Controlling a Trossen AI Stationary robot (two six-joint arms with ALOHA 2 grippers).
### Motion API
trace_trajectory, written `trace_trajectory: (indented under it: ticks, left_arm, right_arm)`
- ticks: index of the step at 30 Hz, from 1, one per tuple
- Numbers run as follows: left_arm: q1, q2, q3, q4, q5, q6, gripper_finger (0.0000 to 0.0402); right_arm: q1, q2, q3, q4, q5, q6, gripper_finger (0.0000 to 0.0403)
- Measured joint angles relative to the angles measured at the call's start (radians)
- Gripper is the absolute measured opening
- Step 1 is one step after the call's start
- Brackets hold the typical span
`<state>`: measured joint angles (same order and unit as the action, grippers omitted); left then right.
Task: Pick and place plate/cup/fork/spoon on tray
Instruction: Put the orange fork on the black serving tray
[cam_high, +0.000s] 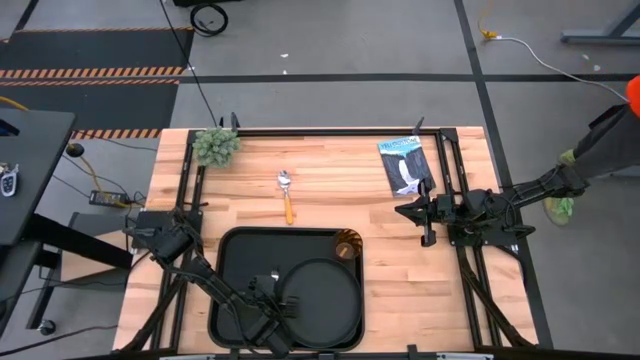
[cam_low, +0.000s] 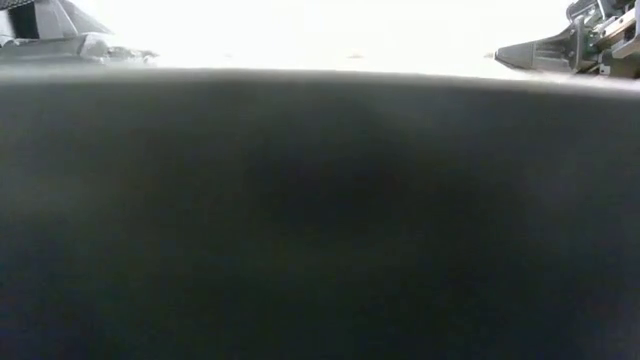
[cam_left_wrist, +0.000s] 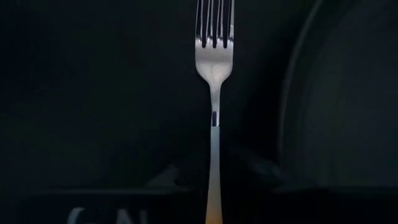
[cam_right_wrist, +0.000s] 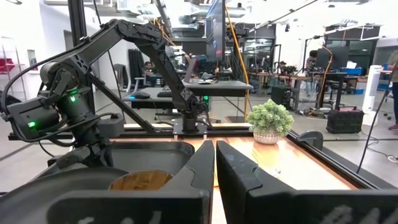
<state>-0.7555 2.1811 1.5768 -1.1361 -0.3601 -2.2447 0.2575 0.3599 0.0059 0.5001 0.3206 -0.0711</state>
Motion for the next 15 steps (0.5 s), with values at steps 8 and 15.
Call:
trace_trajectory:
  ticks: [8,15]
  left_arm:
    - [0.0,-0.001,0.0,-0.02,0.002,0.008,0.011]
    - [0.001,-0.001,0.043,-0.095,0.019,0.032,0.0112]
  right_arm:
    - [0.0,0.0,0.0,0.0,0.0,0.0,0.0023]
    - [0.0,0.0,0.0,0.0,0.0,0.0,0.0023]
